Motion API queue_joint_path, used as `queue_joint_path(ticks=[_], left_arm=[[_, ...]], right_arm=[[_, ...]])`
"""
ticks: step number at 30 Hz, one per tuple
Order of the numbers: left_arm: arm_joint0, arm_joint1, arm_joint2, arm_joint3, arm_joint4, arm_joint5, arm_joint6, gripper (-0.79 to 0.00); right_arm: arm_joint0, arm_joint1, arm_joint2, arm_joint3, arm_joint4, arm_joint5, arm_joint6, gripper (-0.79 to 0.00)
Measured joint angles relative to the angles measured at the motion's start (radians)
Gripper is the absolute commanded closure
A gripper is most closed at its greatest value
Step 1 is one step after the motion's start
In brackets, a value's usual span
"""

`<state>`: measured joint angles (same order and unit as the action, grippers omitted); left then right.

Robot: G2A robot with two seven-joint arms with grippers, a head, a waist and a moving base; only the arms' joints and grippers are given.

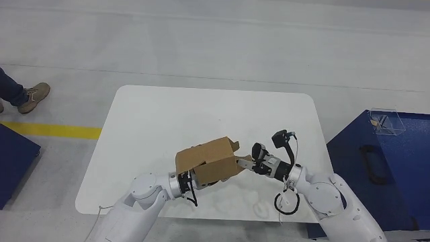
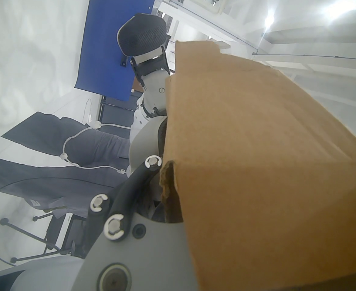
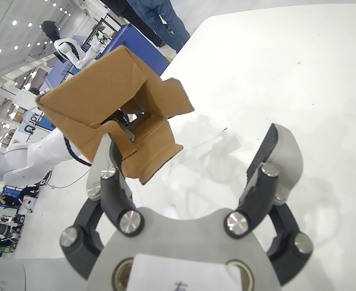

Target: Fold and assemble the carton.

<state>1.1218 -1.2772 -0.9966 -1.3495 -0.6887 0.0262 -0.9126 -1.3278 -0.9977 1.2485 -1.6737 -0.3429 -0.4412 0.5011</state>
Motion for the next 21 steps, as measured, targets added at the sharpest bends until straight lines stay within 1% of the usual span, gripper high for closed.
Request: queue_joint_path(ticks=[6, 11, 16, 21], left_arm=[[-0.001, 0.0, 0.003, -0.002, 0.011, 0.003, -0.004, 0.0], [0.002, 0.0, -0.001, -0.005, 0.006, 0.003, -0.012, 0.0], [0.004, 0.0, -0.001, -0.001, 0.006, 0.004, -0.013, 0.0], [0.004, 0.0, 0.0, 0.003, 0.019, -0.004, -0.001, 0.0]], right_arm=[[-0.011, -0.002, -0.006, -0.02, -0.035, -0.002, -0.015, -0.785], [-0.014, -0.002, 0.004, -0.021, -0.022, -0.003, -0.017, -0.785], [-0.017, -0.005, -0.01, -0.029, -0.044, -0.002, -0.018, -0.785], [-0.01, -0.006, 0.011, -0.028, -0.081, 0.006, -0.062, -0.785]])
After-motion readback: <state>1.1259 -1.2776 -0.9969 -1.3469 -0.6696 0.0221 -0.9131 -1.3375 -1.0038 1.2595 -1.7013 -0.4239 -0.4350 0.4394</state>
